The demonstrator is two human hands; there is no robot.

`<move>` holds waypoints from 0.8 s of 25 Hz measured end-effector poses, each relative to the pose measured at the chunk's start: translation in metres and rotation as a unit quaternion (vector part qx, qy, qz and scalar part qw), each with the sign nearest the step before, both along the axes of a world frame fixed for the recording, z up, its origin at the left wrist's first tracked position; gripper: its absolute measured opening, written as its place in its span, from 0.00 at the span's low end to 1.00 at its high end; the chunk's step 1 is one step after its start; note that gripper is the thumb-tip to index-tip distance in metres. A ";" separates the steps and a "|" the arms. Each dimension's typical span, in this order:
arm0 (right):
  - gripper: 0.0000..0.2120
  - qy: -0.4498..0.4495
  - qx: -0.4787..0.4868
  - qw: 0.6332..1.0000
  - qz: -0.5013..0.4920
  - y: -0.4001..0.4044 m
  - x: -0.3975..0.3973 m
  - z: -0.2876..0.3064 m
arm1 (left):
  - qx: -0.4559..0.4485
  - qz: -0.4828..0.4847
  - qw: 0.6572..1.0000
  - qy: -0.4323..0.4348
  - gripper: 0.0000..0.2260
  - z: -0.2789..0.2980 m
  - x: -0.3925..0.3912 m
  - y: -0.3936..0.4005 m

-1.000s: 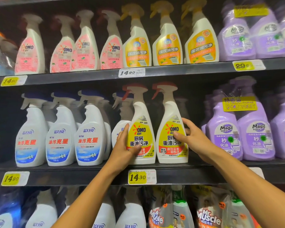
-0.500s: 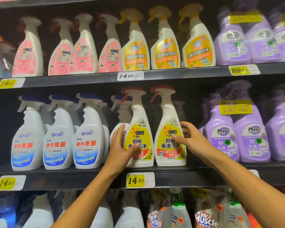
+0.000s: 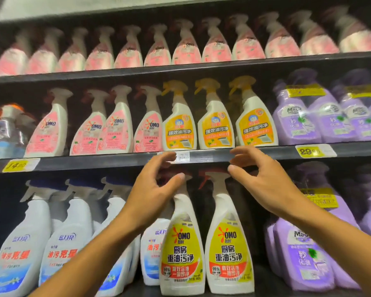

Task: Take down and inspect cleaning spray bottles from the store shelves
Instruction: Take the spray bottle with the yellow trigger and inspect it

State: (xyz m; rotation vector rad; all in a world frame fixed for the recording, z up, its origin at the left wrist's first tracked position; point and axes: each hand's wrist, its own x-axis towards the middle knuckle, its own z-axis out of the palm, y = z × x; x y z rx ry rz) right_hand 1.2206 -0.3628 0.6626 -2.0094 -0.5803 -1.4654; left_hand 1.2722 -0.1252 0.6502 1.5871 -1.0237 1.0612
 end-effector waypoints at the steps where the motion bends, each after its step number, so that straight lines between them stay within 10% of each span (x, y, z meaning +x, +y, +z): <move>1: 0.12 -0.015 -0.003 1.000 0.007 0.002 -0.003 0.015 | 0.004 0.000 1.000 -0.006 0.19 0.015 -0.003 0.000; 16: 0.22 -0.027 -0.035 0.997 -0.057 0.033 0.071 0.166 | 0.038 0.107 0.990 0.082 0.24 0.161 0.048 0.006; 20: 0.27 0.016 -0.058 0.997 -0.044 0.051 0.105 0.164 | 0.100 0.167 0.968 0.157 0.11 0.171 0.062 0.005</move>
